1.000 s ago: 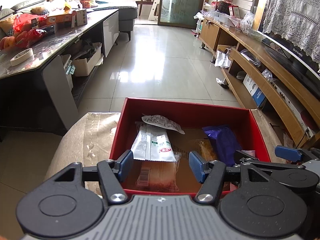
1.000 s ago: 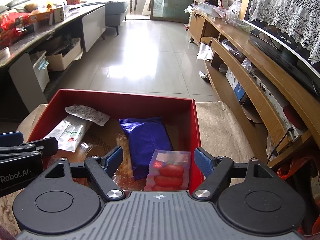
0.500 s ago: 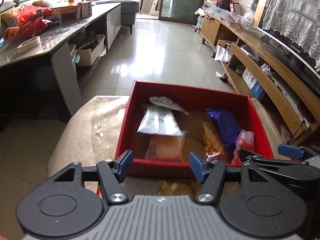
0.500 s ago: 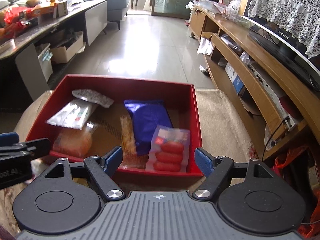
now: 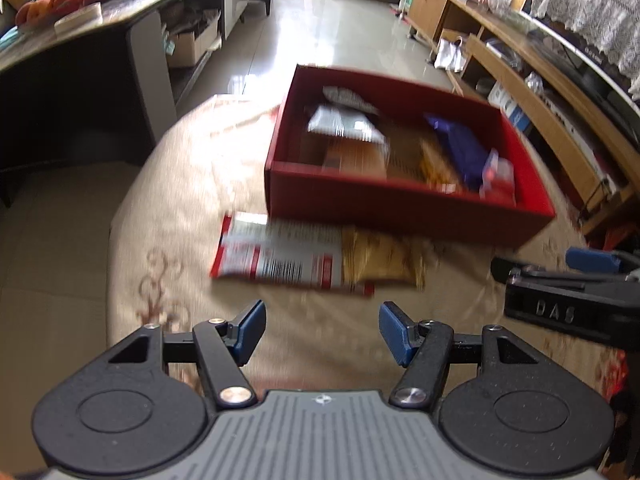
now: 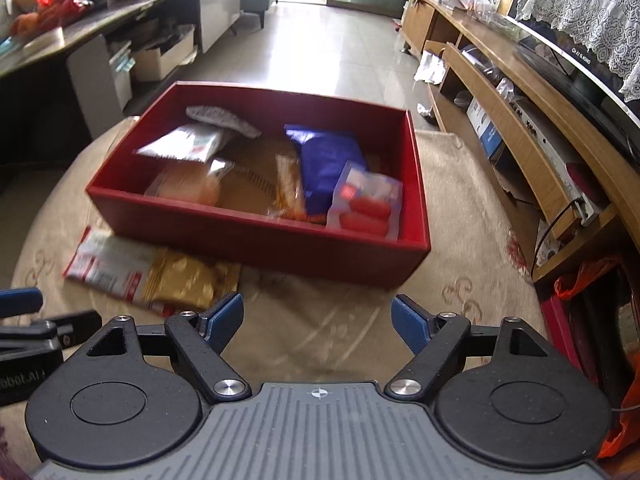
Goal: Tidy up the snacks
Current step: 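Lift both tools out of the box toward the Trolli bag and Kaprons packet, then grasp the red Trolli gummy bag with left gripper while right approaches the Kaprons packet, then grasp the white Kaprons wafer packet with the right gripper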
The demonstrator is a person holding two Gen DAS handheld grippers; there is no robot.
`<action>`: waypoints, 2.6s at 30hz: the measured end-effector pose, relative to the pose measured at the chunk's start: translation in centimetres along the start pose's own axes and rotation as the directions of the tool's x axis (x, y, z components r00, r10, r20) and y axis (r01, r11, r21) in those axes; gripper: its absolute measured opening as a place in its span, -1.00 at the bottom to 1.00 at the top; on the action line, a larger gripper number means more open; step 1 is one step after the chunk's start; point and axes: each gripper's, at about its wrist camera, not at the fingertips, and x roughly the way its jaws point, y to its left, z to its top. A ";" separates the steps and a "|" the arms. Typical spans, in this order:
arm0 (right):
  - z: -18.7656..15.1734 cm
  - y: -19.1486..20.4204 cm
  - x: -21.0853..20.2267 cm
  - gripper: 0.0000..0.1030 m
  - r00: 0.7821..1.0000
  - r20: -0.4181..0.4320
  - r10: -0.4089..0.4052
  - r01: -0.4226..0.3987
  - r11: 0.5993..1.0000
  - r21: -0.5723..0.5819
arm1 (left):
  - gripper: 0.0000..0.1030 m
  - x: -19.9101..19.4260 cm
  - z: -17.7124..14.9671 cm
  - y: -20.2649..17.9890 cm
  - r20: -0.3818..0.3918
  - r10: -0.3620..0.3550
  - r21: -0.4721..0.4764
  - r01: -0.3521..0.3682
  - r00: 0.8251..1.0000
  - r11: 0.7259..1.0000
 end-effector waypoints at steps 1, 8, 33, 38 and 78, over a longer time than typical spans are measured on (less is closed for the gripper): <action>-0.3 0.0 -0.1 0.66 1.000 -0.004 0.000 0.000 1.000 -0.004 | 0.13 0.0 -0.6 0.0 -0.012 0.001 0.003 -0.001 1.000 1.000; -2.2 -0.2 -1.0 0.66 1.000 -0.024 0.010 -0.010 1.000 0.000 | 0.13 0.0 -3.7 -0.1 -0.062 0.016 0.042 -0.014 0.998 0.999; -5.9 -4.6 -1.1 0.67 0.993 -0.104 0.056 -0.042 0.990 0.135 | 0.00 1.9 -7.7 0.1 -0.188 0.007 0.016 -0.004 0.982 1.000; -6.2 -4.9 -0.4 0.68 0.989 -0.134 0.055 -0.037 0.990 0.137 | -0.05 1.7 -7.8 -0.3 -0.182 -0.012 0.040 0.019 0.983 0.999; -8.2 0.2 1.7 0.63 0.929 -0.321 0.184 -0.281 0.915 -0.289 | -0.03 2.1 -7.6 0.4 -0.206 -0.056 0.055 0.069 0.977 0.996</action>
